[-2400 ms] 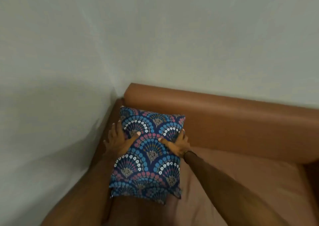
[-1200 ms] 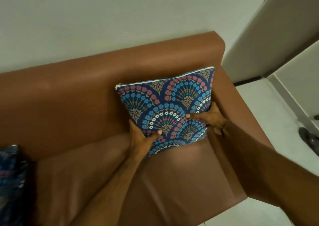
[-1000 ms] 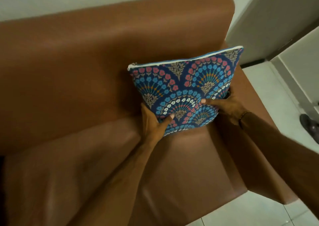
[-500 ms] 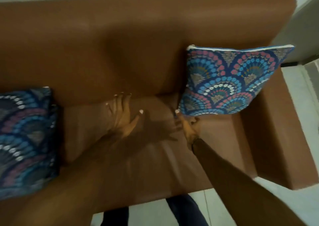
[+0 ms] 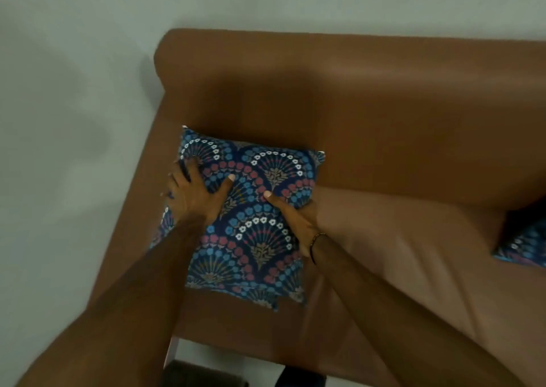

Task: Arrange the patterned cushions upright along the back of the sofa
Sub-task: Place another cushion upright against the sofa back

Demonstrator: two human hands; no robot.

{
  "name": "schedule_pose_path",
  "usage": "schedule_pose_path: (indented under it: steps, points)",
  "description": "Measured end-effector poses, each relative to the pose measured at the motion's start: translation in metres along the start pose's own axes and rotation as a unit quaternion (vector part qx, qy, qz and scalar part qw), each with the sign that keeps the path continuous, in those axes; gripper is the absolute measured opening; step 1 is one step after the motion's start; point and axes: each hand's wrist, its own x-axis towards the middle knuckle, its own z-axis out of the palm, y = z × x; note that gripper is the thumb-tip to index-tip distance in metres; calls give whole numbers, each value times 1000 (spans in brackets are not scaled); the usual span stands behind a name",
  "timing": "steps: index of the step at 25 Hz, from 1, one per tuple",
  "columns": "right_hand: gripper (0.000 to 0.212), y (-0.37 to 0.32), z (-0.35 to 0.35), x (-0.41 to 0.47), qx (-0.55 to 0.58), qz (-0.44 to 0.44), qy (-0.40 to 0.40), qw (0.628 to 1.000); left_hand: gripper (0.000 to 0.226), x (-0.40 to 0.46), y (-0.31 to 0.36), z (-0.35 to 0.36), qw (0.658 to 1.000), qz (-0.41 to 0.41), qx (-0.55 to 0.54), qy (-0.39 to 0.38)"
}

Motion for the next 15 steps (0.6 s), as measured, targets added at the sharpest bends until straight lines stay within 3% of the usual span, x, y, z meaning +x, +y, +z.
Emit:
schedule_pose_path:
  steps: [2, 4, 6, 8, 11, 15]
  points:
    - [64, 5, 9, 5, 5, -43, 27, 999, 146, 18, -28, -5, 989, -105, -104, -22]
    - [66, 4, 8, 7, 13, -17, 31, 999, 160, 18, -25, -6, 970, -128, -202, -43]
    - [71, -4, -8, 2, 18, 0, 12, 1000, 137, 15, -8, -10, 943, -133, -304, -9]
    - [63, -13, -38, -10, 30, -4, -6, 1000, 111, 11, 5, -19, 916, -145, -374, 9]
    - [53, -29, -116, -30, 39, -32, 27, 998, 93, -17, 50, -11, 895, -101, -429, -72]
    - [95, -54, -229, -49, -17, -88, 131, 987, 102, -54, 148, 36, 881, 17, -448, -152]
